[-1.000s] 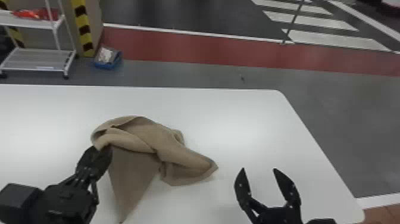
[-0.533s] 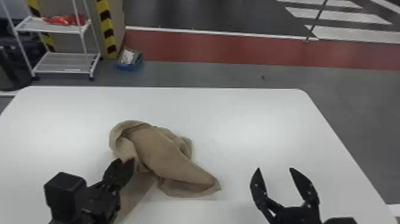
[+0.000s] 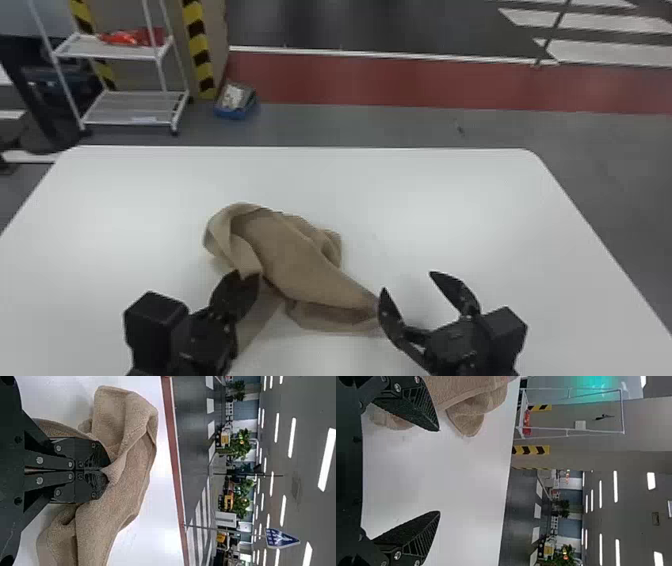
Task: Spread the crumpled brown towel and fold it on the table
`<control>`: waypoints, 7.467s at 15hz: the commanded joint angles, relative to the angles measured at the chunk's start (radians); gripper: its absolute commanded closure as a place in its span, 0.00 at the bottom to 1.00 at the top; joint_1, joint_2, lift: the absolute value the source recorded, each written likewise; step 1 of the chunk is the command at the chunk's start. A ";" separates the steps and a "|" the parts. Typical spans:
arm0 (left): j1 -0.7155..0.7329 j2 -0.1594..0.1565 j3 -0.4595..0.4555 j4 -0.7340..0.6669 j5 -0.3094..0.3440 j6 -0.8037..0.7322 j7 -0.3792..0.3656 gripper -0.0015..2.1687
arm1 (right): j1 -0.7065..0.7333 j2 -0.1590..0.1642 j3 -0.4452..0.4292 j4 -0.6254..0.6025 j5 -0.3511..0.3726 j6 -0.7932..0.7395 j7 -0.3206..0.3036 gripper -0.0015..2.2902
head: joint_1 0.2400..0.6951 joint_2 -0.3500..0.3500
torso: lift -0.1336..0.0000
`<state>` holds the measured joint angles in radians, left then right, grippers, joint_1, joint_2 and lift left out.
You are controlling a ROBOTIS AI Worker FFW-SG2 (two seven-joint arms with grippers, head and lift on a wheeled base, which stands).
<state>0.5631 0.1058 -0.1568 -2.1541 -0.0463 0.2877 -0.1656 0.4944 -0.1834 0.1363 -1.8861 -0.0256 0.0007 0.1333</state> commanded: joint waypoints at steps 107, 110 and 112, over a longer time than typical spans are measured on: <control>-0.278 -0.072 0.549 -0.224 0.157 0.390 -0.359 0.65 | -0.453 -0.082 -0.443 -0.024 0.035 0.195 0.362 0.65 | 0.89 0.44 | 0.07; -0.404 -0.071 0.457 -0.136 0.088 0.396 -0.338 0.65 | -0.567 -0.085 -0.386 0.019 0.053 0.247 0.356 0.65 | 0.82 0.44 | 0.07; -0.509 -0.069 0.419 -0.056 0.063 0.442 -0.336 0.65 | -0.660 -0.088 -0.373 0.068 0.067 0.299 0.350 0.65 | 0.73 0.43 | 0.07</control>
<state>0.1232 0.0360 0.2891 -2.2618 0.0345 0.7002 -0.5014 -0.1045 -0.2689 -0.2480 -1.8494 0.0309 0.2662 0.4840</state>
